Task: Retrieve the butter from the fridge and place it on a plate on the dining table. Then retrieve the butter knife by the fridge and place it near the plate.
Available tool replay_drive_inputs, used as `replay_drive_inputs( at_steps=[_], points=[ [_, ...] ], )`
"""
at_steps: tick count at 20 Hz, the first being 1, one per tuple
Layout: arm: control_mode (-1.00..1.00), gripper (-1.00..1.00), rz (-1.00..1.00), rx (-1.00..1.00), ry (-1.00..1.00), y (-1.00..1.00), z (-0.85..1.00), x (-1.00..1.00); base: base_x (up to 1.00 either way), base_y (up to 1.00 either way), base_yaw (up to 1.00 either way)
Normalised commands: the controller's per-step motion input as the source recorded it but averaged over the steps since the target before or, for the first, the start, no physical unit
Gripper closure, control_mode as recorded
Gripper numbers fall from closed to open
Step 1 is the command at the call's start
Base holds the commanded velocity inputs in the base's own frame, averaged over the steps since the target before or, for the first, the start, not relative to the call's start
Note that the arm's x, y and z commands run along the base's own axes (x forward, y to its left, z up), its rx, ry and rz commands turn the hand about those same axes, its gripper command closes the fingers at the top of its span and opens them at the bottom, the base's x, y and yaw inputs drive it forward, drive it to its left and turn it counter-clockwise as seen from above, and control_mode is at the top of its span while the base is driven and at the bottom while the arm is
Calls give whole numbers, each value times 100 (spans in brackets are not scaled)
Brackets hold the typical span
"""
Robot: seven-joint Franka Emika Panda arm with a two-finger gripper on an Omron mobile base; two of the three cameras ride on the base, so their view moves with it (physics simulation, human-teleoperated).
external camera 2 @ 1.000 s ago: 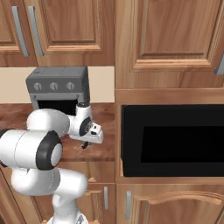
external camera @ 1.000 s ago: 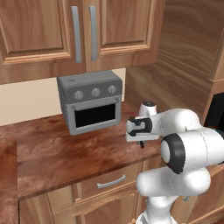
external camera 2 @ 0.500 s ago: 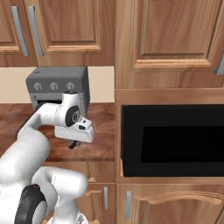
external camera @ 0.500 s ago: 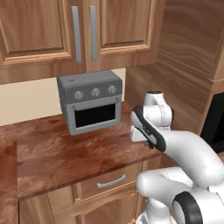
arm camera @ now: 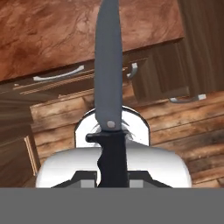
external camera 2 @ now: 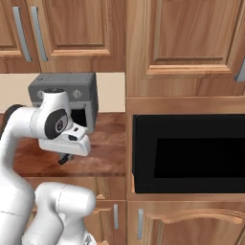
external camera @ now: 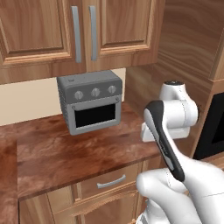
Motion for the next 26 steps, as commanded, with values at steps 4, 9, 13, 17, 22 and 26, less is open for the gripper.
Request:
replay_drive_inputs(
  at_steps=[4, 9, 13, 17, 22, 26],
  points=[
    [-100, 100, 0, -2, 0, 0, 45, -25, 0, 0, 0],
    [-100, 100, 0, 0, 1, 0, 0, 0, 0, 0, 0],
    [-100, 100, 0, 0, 0, 0, 0, 0, 0, 0, 0],
    [100, 100, 0, 0, 0, 0, 0, -11, -63, 0, 0],
    [100, 100, 0, 0, 0, 0, 0, 0, -85, -9, -5],
    [100, 100, 0, 0, 0, 0, 0, 0, -63, -42, -18]
  ],
)
